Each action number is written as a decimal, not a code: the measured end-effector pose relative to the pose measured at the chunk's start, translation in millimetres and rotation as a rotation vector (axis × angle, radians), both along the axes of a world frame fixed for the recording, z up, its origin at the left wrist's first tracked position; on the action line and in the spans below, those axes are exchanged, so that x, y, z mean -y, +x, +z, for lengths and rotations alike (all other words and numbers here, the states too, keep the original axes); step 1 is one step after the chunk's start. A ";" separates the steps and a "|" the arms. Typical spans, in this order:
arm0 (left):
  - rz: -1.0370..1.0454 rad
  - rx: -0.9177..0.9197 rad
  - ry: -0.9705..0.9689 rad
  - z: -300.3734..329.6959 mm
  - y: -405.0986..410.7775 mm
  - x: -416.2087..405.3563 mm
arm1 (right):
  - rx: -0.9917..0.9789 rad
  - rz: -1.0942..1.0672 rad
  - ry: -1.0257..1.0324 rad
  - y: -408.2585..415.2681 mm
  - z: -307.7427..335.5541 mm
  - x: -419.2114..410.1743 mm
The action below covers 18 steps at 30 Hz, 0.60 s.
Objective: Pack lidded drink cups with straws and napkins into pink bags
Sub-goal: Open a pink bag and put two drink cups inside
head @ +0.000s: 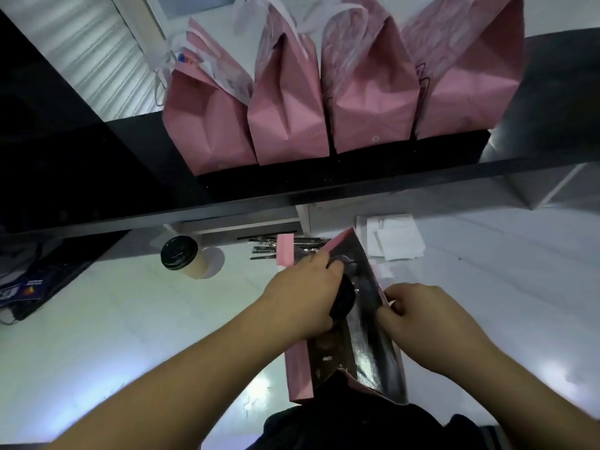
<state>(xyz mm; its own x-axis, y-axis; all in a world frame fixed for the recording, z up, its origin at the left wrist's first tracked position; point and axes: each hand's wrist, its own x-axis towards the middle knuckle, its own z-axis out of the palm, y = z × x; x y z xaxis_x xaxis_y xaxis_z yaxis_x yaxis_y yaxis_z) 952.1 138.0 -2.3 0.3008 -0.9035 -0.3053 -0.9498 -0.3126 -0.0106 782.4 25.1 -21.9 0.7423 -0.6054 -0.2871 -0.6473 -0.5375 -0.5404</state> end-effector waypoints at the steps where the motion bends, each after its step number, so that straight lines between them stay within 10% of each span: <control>1: 0.009 0.029 0.022 -6.5 1.6 1.6 | 0.007 0.001 0.001 -1.1 0.3 0.7; 18: 0.092 0.007 0.149 -76.1 10.1 7.8 | 0.005 0.033 -0.001 -6.9 -1.2 -3.5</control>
<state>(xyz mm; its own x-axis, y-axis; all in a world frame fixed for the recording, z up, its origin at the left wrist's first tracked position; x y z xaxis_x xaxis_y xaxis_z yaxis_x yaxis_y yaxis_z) 962.2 130.2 -78.5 0.3825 -0.8172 -0.4311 -0.9172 -0.3924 -0.0699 775.5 28.6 -23.1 0.7632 -0.5812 -0.2824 -0.6267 -0.5591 -0.5428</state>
